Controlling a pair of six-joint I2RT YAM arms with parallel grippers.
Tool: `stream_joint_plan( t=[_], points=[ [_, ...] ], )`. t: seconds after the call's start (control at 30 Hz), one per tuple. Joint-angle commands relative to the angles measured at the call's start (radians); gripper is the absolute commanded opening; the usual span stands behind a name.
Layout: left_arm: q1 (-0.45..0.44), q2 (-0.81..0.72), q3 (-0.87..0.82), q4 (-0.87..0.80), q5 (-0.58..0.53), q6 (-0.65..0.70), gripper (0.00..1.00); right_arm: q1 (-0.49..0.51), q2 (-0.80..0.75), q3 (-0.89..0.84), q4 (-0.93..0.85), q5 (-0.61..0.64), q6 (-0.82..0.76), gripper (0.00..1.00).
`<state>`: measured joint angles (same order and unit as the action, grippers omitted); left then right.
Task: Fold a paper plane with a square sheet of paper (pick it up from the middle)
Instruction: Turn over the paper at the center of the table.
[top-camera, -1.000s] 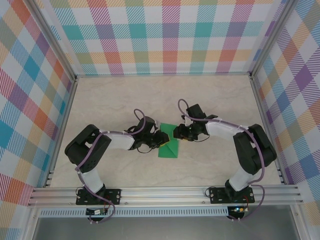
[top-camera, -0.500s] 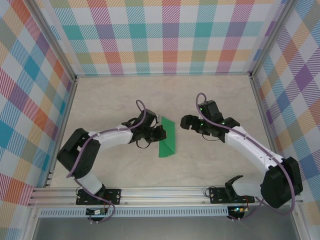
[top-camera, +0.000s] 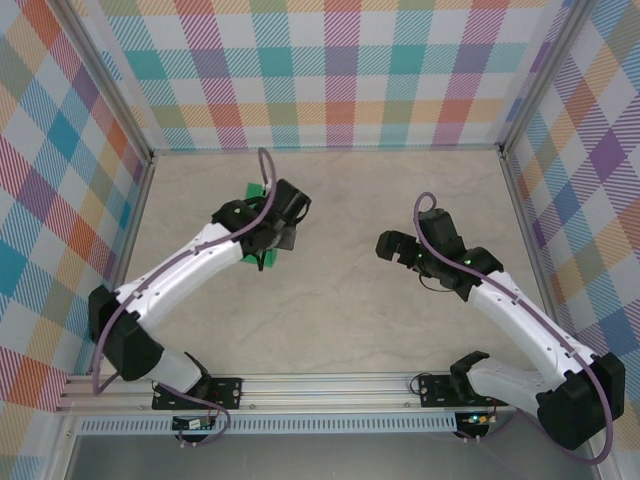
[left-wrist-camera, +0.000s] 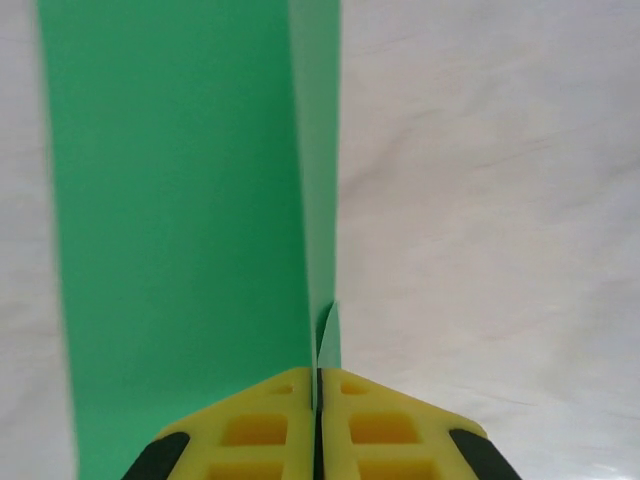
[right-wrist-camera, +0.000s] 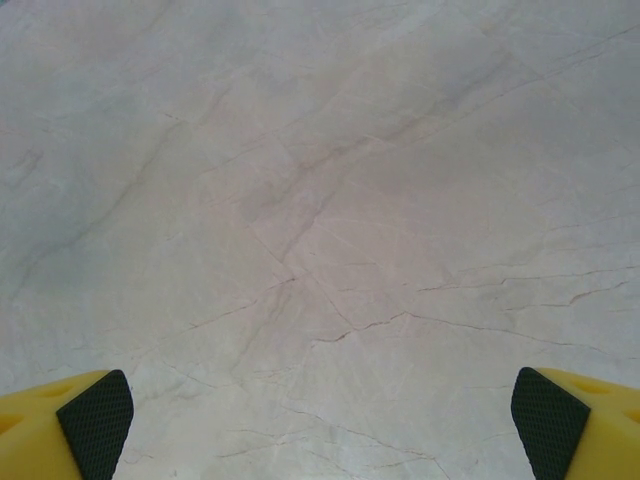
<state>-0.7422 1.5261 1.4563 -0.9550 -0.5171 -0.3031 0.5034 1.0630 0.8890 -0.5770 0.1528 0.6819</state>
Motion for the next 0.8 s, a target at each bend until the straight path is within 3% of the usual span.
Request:
stream_joint_plan(
  t=[0.0,0.2,0.4,0.77],
  points=[
    [-0.038,0.153,0.026,-0.221,-0.376,0.045,0.07,-0.008,-0.005,0.008,-0.051,0.044,0.043,1.0],
    [-0.072,0.366,0.08,-0.214,-0.462,0.037,0.07,-0.009,-0.004,0.068,-0.165,0.134,0.042,1.0],
    [-0.093,0.55,0.131,-0.177,-0.472,0.006,0.06,-0.017,-0.038,0.071,-0.209,0.201,0.048,1.0],
    [-0.158,0.702,0.165,-0.143,-0.437,-0.059,0.08,-0.043,0.028,0.086,-0.178,0.197,-0.012,1.0]
  ],
)
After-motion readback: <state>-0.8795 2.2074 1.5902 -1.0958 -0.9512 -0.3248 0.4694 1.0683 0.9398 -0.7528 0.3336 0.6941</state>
